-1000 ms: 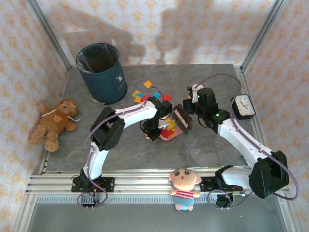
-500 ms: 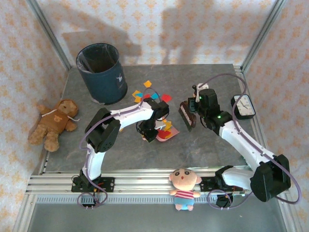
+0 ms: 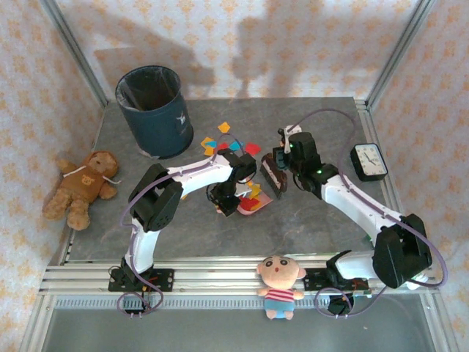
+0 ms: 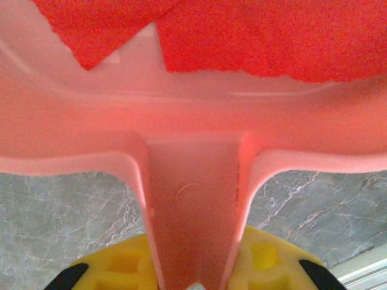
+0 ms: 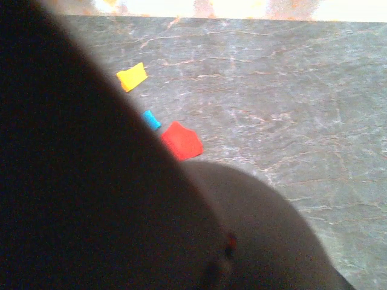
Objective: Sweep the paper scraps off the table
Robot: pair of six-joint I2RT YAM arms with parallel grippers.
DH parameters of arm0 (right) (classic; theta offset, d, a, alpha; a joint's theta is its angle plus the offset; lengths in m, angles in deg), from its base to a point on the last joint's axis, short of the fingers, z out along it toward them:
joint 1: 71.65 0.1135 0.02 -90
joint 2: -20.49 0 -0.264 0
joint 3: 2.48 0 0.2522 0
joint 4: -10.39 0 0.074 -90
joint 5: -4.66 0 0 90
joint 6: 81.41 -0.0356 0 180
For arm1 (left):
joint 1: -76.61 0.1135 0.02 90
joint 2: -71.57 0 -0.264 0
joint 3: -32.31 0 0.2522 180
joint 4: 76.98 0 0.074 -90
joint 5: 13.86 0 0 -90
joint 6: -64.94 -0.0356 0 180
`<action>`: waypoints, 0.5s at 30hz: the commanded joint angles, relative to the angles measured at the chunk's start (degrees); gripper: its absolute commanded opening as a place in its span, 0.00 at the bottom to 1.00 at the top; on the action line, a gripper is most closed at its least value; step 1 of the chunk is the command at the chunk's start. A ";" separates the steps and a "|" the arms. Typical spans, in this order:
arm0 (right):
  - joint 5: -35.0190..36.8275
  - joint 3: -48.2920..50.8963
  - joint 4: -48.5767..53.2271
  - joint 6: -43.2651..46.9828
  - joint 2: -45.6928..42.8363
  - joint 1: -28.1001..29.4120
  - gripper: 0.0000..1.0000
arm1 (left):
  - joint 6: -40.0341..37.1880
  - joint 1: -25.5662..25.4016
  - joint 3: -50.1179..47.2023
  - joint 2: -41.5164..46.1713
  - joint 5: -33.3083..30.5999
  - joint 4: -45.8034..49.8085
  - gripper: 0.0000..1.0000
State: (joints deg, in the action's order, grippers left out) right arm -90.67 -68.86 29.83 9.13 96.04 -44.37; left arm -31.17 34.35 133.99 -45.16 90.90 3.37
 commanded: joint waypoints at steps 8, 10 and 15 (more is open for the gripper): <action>-6.57 -0.29 3.55 1.08 0.96 2.29 0.00 | -0.57 0.34 0.06 -0.28 0.86 0.49 0.00; -7.56 -0.29 3.89 1.20 0.39 2.35 0.00 | -0.58 0.34 0.20 -0.40 0.88 0.39 0.00; -9.90 -0.55 4.82 1.49 -0.87 2.36 0.00 | -0.48 0.34 0.54 -0.70 0.79 0.45 0.00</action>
State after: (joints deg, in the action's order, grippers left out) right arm -97.44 -68.86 29.80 10.09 96.13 -42.66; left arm -31.15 34.35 133.99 -45.16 91.12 3.33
